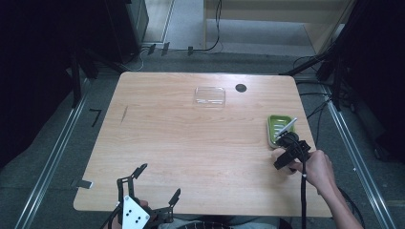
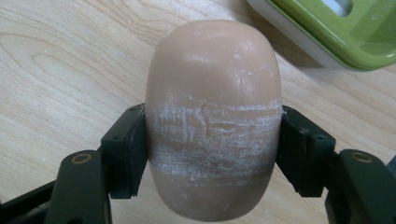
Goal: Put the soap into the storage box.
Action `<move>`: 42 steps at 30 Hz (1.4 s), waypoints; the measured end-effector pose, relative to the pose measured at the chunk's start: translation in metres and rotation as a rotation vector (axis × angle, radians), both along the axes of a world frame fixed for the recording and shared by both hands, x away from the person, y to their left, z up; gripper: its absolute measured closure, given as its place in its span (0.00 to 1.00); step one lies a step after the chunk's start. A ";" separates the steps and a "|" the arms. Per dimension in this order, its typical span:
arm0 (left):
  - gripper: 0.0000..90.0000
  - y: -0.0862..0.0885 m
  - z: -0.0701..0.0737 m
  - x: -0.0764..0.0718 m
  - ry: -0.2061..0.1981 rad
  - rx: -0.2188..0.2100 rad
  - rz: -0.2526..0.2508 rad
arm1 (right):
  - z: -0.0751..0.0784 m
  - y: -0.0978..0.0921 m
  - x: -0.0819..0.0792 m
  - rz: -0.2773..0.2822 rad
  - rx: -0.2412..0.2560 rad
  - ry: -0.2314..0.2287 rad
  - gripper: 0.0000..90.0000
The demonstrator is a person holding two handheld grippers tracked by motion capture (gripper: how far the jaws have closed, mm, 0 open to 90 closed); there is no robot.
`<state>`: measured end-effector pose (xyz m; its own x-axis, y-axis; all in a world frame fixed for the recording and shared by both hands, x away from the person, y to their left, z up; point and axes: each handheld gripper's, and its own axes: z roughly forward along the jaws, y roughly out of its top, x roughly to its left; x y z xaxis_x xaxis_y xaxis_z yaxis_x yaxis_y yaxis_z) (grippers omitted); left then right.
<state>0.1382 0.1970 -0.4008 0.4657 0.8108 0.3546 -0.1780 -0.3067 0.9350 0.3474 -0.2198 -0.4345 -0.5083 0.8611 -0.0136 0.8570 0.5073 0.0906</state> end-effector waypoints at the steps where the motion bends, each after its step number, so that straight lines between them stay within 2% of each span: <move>1: 0.00 0.000 0.000 0.000 0.000 0.000 0.000 | 0.001 -0.001 0.000 -0.003 -0.001 0.001 0.37; 21: 0.00 0.000 0.000 0.000 0.000 0.000 0.000 | 0.008 -0.015 0.003 -0.048 0.009 -0.033 0.37; 26: 0.00 0.000 0.000 0.000 0.000 0.000 -0.001 | 0.010 -0.018 0.004 -0.062 0.018 -0.029 0.37; 42: 0.00 -0.001 0.000 0.001 -0.001 0.003 -0.003 | 0.017 -0.023 0.008 -0.097 0.040 -0.069 0.37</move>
